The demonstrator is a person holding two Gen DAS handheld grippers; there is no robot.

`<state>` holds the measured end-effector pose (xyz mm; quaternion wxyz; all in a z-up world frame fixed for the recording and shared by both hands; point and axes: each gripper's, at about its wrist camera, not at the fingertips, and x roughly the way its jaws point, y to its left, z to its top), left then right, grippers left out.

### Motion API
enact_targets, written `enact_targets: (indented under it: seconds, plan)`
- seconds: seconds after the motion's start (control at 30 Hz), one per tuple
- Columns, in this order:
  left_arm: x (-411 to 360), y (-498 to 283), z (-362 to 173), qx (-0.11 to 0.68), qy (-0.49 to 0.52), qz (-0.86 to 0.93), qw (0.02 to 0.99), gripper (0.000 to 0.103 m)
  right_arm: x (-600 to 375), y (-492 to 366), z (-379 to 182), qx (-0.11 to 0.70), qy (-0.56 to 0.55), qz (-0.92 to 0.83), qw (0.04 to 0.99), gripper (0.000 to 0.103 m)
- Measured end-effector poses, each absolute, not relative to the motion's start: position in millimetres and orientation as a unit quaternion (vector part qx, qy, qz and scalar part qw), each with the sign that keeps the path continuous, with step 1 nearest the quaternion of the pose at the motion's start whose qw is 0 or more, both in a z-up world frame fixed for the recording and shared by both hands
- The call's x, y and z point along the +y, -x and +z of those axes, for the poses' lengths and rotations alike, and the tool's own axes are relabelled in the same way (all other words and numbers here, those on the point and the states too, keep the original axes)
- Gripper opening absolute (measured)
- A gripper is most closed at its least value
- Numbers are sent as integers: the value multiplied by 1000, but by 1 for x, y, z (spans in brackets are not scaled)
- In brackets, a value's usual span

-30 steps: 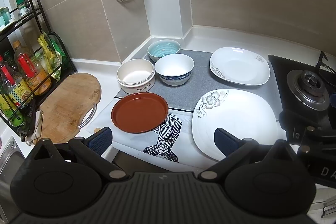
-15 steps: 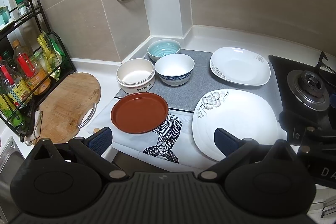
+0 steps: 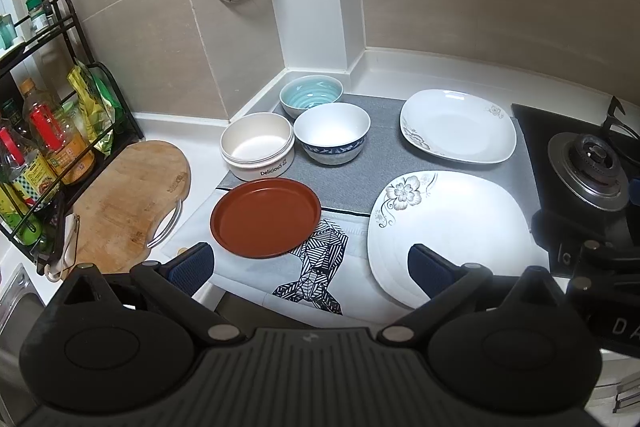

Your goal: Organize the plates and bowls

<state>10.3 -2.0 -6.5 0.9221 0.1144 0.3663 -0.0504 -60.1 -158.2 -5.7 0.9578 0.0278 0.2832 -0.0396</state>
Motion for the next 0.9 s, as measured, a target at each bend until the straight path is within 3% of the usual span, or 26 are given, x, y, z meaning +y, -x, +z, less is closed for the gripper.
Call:
enact_targets:
  seconds: [0.4,0.9]
  plan:
    - [12,-46,-15,375,-88,-110,916,103,-152,37,-9,283,-38,-74,955,103]
    - [16,-116,-62,424,-152,-223,865,103,-168,6,-42,334,-117,-168,920,103]
